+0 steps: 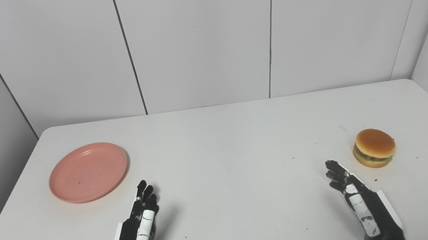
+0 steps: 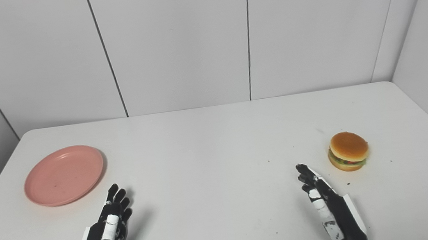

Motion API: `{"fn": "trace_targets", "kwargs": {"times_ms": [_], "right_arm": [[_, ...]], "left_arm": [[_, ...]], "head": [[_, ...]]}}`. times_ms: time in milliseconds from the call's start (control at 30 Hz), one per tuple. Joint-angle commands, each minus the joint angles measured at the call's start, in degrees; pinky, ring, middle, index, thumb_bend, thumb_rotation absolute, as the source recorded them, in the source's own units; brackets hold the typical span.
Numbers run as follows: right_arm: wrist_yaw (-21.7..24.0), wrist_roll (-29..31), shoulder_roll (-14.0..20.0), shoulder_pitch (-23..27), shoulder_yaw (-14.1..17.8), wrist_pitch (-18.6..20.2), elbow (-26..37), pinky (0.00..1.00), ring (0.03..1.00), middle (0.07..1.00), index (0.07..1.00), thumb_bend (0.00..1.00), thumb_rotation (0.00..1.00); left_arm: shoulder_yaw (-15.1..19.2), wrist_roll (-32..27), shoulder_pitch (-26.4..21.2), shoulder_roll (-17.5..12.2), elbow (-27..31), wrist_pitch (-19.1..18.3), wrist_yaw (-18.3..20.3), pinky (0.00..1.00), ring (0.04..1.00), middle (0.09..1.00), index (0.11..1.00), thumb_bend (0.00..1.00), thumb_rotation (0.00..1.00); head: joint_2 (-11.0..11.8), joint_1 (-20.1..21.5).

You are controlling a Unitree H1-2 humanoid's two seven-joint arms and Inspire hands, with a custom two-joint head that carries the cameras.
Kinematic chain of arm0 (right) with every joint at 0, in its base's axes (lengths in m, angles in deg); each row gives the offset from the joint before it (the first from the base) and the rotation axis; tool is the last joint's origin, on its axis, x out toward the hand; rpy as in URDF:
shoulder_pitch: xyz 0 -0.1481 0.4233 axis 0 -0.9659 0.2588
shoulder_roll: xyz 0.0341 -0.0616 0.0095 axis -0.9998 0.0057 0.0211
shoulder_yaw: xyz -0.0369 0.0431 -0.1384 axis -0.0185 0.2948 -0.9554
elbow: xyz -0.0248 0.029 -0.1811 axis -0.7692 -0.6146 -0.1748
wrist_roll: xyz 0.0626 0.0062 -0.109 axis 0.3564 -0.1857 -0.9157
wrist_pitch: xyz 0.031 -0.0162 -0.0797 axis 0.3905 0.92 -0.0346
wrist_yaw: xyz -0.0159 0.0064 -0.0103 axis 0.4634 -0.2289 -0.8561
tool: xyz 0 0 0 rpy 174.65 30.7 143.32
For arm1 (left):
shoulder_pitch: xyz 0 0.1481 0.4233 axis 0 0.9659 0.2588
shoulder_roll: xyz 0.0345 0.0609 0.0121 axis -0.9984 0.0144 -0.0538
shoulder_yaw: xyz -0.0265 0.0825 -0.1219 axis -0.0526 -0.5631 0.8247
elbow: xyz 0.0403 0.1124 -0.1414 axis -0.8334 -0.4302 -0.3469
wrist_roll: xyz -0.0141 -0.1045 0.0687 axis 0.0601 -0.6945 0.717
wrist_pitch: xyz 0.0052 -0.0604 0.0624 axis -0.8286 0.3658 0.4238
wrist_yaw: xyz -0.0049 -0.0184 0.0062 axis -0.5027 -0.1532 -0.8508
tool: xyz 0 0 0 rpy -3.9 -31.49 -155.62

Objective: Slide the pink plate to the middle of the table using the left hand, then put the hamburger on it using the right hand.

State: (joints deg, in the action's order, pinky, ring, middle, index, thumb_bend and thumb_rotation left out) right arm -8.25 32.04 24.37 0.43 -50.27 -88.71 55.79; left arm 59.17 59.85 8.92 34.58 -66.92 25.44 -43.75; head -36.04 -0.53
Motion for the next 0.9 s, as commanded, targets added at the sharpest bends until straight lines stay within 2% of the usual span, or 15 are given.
{"fn": "trace_targets", "kwargs": {"times_ms": [0, 167, 233, 333, 367, 467, 500, 667, 700, 867], "right_arm": [[0.65, -0.34, 0.24, 1.92, -0.36, 1.47, -2.38, 0.91, 0.903, 0.91, 0.859, 0.87, 1.0], [0.89, 0.25, 0.77, 2.03, 0.1, 0.4, -3.64, 0.91, 0.907, 0.912, 0.858, 0.88, 1.0], [1.28, 1.21, 1.27, 2.19, 0.61, -0.41, -5.02, 0.92, 0.91, 0.918, 0.862, 0.89, 1.0], [2.37, 2.9, 2.15, 2.52, 1.42, -1.23, -7.02, 0.93, 0.926, 0.936, 0.883, 0.89, 1.0], [2.85, 3.62, 2.49, 2.77, 1.73, -1.67, -7.99, 0.94, 0.93, 0.94, 0.89, 0.88, 1.0], [3.94, 4.97, 3.18, 3.24, 2.42, -2.57, -10.04, 0.95, 0.932, 0.944, 0.894, 0.87, 1.0], [4.37, 5.41, 3.49, 3.48, 2.67, -3.08, -11.09, 0.95, 0.933, 0.942, 0.888, 0.86, 1.0], [5.76, 6.78, 4.48, 4.79, 3.6, -6.41, -16.19, 0.96, 0.938, 0.941, 0.884, 0.86, 1.0], [5.94, 6.94, 4.55, 4.96, 3.72, -6.96, -16.85, 0.96, 0.94, 0.94, 0.879, 0.86, 1.0], [5.99, 7.08, 5.07, 6.07, 3.68, -8.73, -20.18, 0.97, 0.94, 0.934, 0.866, 0.87, 1.0]], "left_arm": [[-0.42, -0.22, 1.18, -1.15, 0.96, 0.19, 1.02, 1.0, 1.0, 1.0, 0.999, 0.89, 0.78], [-1.18, 0.88, 1.11, -0.66, 0.13, 0.83, 0.77, 1.0, 1.0, 1.0, 1.0, 0.87, 0.78], [-1.87, 1.7, 0.94, -0.02, -0.93, 1.63, 0.48, 1.0, 1.0, 1.0, 1.0, 0.86, 0.78], [-3.03, 3.3, 0.58, 0.96, -2.91, 3.46, 0.0, 1.0, 1.0, 1.0, 1.0, 0.84, 0.78], [-3.4, 3.85, 0.32, 1.32, -3.92, 4.32, -0.21, 1.0, 0.999, 1.0, 1.0, 0.82, 0.78], [-4.19, 4.64, -0.21, 2.06, -6.37, 6.63, -0.81, 1.0, 0.997, 1.0, 1.0, 0.79, 0.76], [-4.47, 5.11, -0.42, 2.38, -7.52, 7.82, -1.14, 1.0, 0.996, 0.998, 0.998, 0.79, 0.76], [-5.51, 7.01, -1.29, 3.56, -12.06, 12.37, -2.64, 1.0, 0.997, 0.994, 0.987, 0.81, 0.79], [-5.64, 7.22, -1.34, 3.71, -12.46, 12.83, -2.85, 1.0, 0.997, 0.992, 0.983, 0.82, 0.79], [-6.07, 7.88, -1.92, 4.57, -14.8, 14.46, -3.67, 1.0, 0.996, 0.988, 0.977, 0.84, 0.78]], "head": [[0.26, -0.65], [1.6, -3.68], [3.64, -6.72], [5.21, -8.57], [6.4, -9.95], [7.32, -10.95], [8.8, -12.3], [12.35, -15.49], [12.35, -15.49], [15.67, -17.46]]}}
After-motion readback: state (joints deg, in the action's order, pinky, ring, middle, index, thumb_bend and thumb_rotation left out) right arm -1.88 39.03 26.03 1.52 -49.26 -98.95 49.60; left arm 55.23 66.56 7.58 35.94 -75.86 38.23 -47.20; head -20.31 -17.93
